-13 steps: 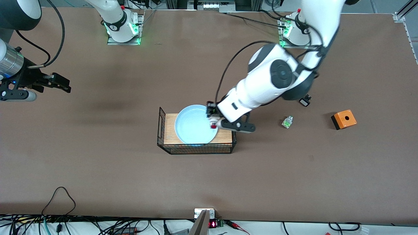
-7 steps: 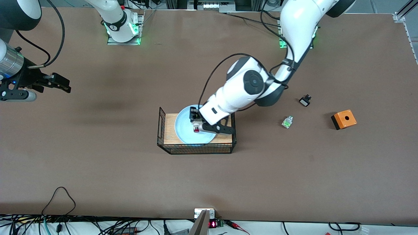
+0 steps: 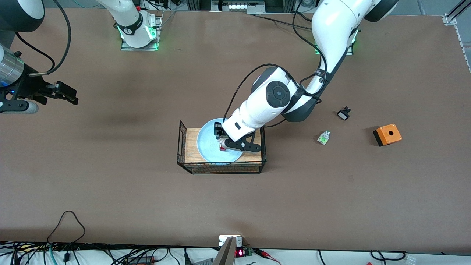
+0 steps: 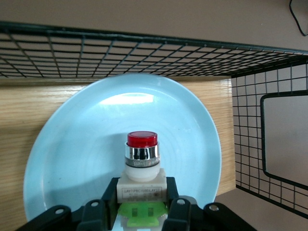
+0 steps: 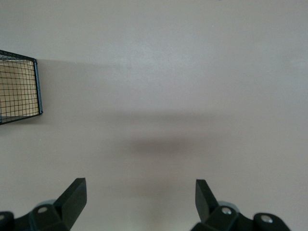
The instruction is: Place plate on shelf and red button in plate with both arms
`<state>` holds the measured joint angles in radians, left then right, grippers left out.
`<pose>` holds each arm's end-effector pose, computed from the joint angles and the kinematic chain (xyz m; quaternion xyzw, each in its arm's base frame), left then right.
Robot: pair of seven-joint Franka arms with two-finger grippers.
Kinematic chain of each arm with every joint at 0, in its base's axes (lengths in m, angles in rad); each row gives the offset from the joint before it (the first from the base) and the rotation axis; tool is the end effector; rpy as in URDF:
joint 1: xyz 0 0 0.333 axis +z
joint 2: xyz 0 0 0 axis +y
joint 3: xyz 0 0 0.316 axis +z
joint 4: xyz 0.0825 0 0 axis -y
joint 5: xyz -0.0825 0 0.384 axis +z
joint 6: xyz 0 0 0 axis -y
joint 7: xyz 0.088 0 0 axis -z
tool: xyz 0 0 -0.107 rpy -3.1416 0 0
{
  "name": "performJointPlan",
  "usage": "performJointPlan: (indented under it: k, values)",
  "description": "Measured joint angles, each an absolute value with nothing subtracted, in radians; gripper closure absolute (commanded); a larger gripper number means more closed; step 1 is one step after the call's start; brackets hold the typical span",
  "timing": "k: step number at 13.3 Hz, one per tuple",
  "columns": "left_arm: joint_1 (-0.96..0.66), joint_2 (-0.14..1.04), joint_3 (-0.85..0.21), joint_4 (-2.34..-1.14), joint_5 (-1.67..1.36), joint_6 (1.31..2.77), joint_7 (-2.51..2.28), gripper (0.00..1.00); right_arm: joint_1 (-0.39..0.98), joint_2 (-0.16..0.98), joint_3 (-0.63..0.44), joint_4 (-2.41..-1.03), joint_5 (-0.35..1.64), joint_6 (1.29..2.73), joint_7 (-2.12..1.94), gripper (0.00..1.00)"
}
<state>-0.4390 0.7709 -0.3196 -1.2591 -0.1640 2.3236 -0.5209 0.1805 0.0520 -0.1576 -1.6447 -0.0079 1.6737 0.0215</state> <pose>0.6071 -0.4821 0.3496 0.9725 -0.0105 0.0274 0.2312 0.5753 0.0145 0.5693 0.9999 0.0012 -0.0110 0.0083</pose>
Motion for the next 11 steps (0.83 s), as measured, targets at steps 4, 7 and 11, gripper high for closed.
performJointPlan:
  k: [4,7,11]
  values:
    - [-0.439,0.773,-0.320,-1.256,-0.158,2.324,-0.521,0.00,0.180,0.052,-0.158,-1.644,-0.008,1.674,0.022,0.00]
    - [-0.433,0.763,-0.318,-1.231,-0.158,2.277,-0.521,0.00,0.180,0.052,-0.158,-1.643,-0.008,1.674,0.021,0.00]
    - [-0.391,0.636,-0.313,-1.190,-0.157,1.962,-0.522,0.00,0.180,0.052,-0.158,-1.640,-0.008,1.674,0.018,0.00]
